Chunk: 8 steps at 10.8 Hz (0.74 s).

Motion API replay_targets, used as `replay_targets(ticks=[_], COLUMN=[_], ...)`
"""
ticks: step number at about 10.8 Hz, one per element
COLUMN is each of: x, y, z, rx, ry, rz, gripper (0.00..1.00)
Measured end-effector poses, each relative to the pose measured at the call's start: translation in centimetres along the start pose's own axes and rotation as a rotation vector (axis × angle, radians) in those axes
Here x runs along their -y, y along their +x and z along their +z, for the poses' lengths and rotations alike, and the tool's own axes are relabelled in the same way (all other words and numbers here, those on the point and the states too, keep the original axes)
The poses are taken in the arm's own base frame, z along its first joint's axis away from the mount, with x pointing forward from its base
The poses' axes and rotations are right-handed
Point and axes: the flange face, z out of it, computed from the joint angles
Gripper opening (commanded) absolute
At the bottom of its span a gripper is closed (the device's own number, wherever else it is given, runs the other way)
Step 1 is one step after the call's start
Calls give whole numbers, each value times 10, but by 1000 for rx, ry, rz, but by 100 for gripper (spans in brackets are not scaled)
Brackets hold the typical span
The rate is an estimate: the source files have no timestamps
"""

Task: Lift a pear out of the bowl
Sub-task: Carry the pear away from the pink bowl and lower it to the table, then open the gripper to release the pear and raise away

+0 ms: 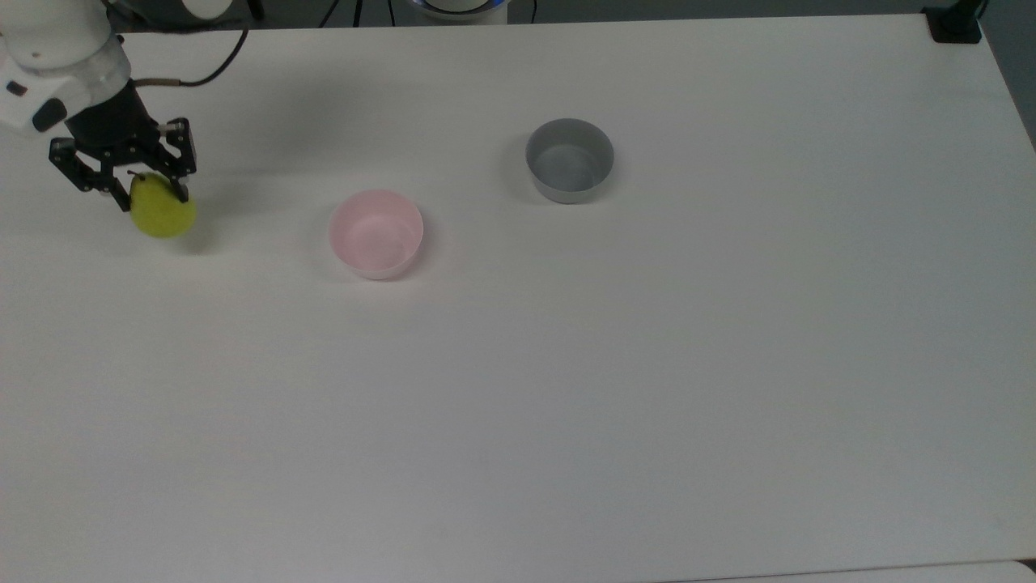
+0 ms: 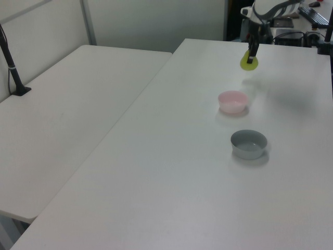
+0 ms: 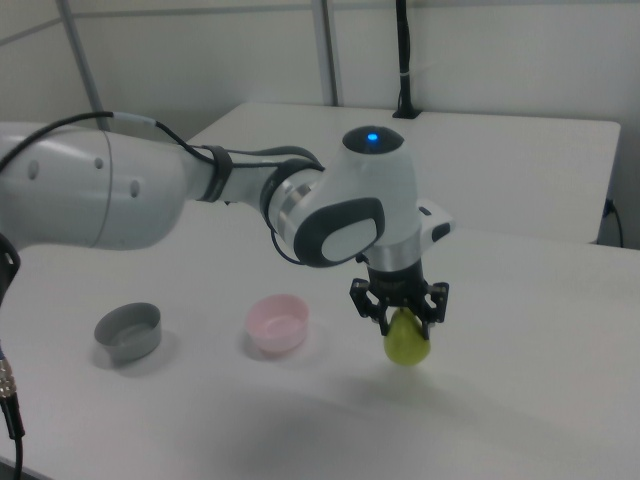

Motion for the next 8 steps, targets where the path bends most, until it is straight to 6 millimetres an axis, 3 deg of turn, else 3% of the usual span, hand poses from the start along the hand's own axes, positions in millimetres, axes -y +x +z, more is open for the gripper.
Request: replay_targets(ticks=[4, 5, 6, 7, 8], x=[-11, -10, -11, -11, -11], y=[-4, -4, -3, -3, -3], z=[38, 46, 49, 49, 49], rx=[-6, -18, -33, -36, -37], ry=[-2, 23, 31, 33, 33], rz=[31, 56, 71, 75, 75], gripper=[6, 15, 34, 76, 100])
